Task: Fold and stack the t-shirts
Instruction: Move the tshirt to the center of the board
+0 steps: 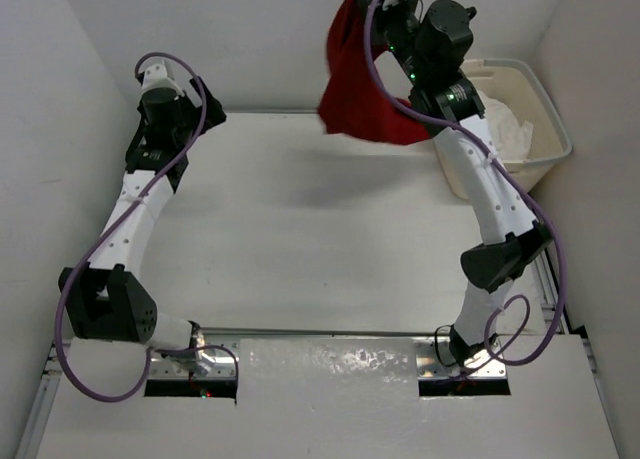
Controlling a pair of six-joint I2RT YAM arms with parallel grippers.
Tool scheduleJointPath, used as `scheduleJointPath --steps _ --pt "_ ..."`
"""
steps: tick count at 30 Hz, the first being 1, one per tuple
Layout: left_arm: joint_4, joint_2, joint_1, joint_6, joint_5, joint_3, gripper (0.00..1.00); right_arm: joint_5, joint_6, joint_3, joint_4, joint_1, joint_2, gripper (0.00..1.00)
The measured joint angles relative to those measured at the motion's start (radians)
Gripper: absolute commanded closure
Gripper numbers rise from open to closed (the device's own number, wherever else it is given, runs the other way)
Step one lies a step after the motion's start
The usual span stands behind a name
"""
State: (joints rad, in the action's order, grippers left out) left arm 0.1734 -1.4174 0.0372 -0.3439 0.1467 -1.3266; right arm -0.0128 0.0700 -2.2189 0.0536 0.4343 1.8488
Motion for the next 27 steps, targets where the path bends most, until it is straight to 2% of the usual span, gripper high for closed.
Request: scheduleJointPath --steps 2,4,7,9,12,16,19,23,27 --pt "0.005 0.029 0.000 -0.011 0.010 0.018 0.00 0.072 -0.071 0.026 -0.003 -0.021 -0.018 1.00" --pt "0.012 0.054 0.000 -0.026 0.023 0.035 0.00 0.141 -0.145 0.121 -0.009 -0.042 -0.060 0.99" --pt "0.051 0.121 0.000 -0.068 0.064 0.076 0.00 0.171 -0.228 0.367 -0.019 -0.056 -0.155 0.93" --pt "0.083 0.150 0.000 -0.092 0.092 0.088 0.00 0.133 -0.265 0.576 -0.024 -0.056 -0.224 0.72" --pt "0.140 0.192 0.000 -0.135 0.140 0.112 0.00 0.016 -0.291 0.848 0.012 -0.055 -0.288 0.01" --pt "0.238 0.243 0.000 -0.206 0.190 0.167 0.00 -0.145 -0.287 1.009 0.180 -0.081 -0.291 0.01" --pt "0.304 0.270 0.000 -0.254 0.197 0.251 0.00 -0.186 -0.284 1.064 0.229 -0.095 -0.311 0.01" --pt "0.382 0.275 0.000 -0.287 0.178 0.401 0.00 -0.108 -0.275 1.186 0.225 -0.065 -0.405 0.01" --pt "0.387 0.270 -0.002 -0.290 0.149 0.506 0.00 -0.026 -0.217 1.293 0.207 0.066 -0.457 0.01"
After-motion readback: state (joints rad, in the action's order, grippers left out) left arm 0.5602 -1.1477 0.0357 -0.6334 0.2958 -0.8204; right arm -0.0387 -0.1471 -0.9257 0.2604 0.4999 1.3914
